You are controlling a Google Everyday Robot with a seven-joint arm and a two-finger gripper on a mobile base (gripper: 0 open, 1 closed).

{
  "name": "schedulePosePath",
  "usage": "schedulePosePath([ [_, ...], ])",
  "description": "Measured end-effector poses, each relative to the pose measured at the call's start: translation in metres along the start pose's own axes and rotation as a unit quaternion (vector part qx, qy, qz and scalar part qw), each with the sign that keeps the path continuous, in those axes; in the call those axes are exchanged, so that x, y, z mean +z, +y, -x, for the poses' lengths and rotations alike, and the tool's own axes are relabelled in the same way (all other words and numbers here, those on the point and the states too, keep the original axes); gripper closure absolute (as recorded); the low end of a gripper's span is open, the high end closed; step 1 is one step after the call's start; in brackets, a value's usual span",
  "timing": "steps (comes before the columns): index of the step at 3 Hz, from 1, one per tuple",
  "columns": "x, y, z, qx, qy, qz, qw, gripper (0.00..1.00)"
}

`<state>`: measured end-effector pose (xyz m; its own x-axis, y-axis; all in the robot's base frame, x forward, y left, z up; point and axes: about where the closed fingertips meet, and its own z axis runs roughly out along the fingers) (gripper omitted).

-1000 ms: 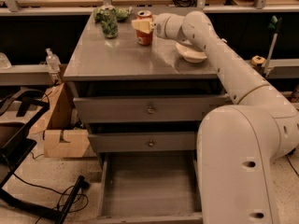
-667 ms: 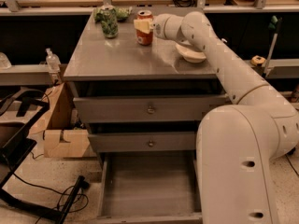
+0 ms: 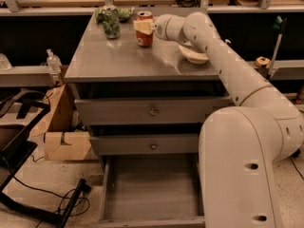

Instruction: Place coke can into bottom drawer

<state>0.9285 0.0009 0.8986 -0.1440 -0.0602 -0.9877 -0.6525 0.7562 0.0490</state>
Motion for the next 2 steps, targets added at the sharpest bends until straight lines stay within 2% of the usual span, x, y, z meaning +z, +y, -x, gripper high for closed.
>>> schedulePosePath([
  [1, -0.022, 0.009, 0.044, -0.042, -0.025, 0.001, 0.9988, 1.00],
  [2, -0.063, 0.027, 0.079, -0.073, -0.055, -0.005, 0.9959, 1.00],
])
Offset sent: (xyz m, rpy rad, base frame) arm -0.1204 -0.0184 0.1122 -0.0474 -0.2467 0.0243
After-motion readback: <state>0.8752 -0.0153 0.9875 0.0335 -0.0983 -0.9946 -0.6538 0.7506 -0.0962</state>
